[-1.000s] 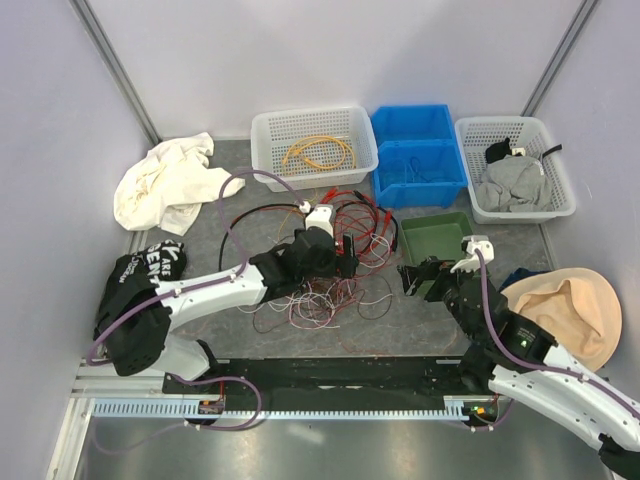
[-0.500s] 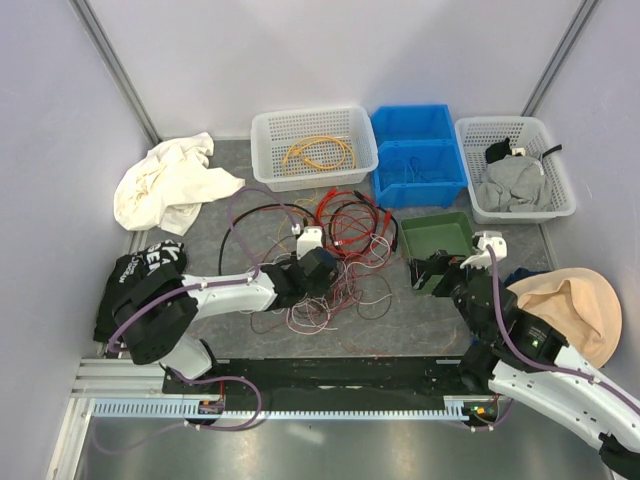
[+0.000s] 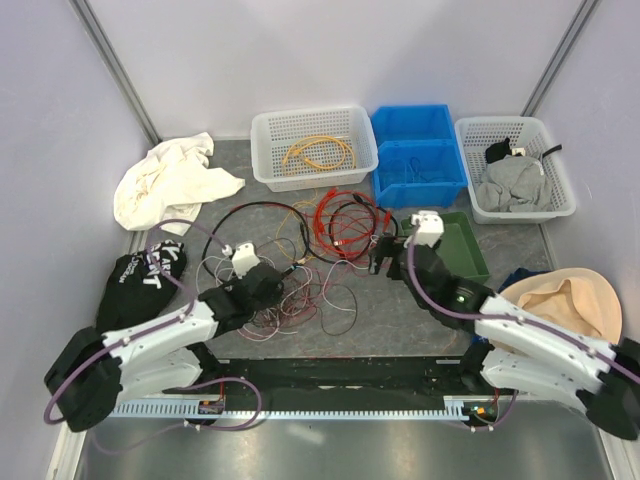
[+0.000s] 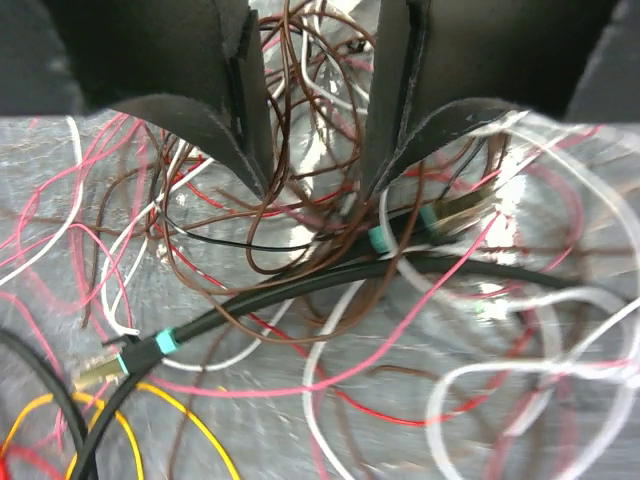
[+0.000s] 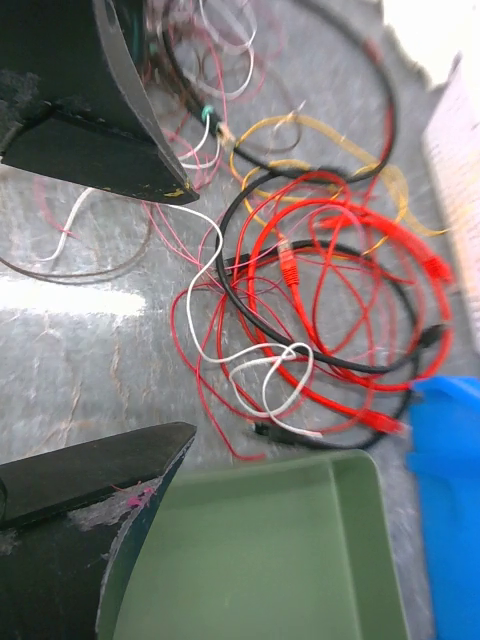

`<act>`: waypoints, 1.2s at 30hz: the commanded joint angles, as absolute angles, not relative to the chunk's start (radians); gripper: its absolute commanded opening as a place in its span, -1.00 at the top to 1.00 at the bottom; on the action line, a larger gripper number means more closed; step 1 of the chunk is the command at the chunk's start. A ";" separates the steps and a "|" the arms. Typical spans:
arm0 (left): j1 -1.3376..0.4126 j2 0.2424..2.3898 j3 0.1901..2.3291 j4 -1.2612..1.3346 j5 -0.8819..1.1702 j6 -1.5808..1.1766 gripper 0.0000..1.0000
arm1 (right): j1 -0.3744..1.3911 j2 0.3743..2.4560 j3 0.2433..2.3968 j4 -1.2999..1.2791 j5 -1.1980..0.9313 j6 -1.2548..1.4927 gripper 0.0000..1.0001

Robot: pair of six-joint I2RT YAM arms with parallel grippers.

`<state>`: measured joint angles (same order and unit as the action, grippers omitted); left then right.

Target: Untangle the cables

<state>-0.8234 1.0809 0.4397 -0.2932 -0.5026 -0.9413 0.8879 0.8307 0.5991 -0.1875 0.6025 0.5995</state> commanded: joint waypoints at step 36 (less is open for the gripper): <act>-0.765 0.677 0.337 -0.340 -0.491 -0.996 -0.58 | 0.752 1.724 1.123 0.114 0.476 0.314 0.86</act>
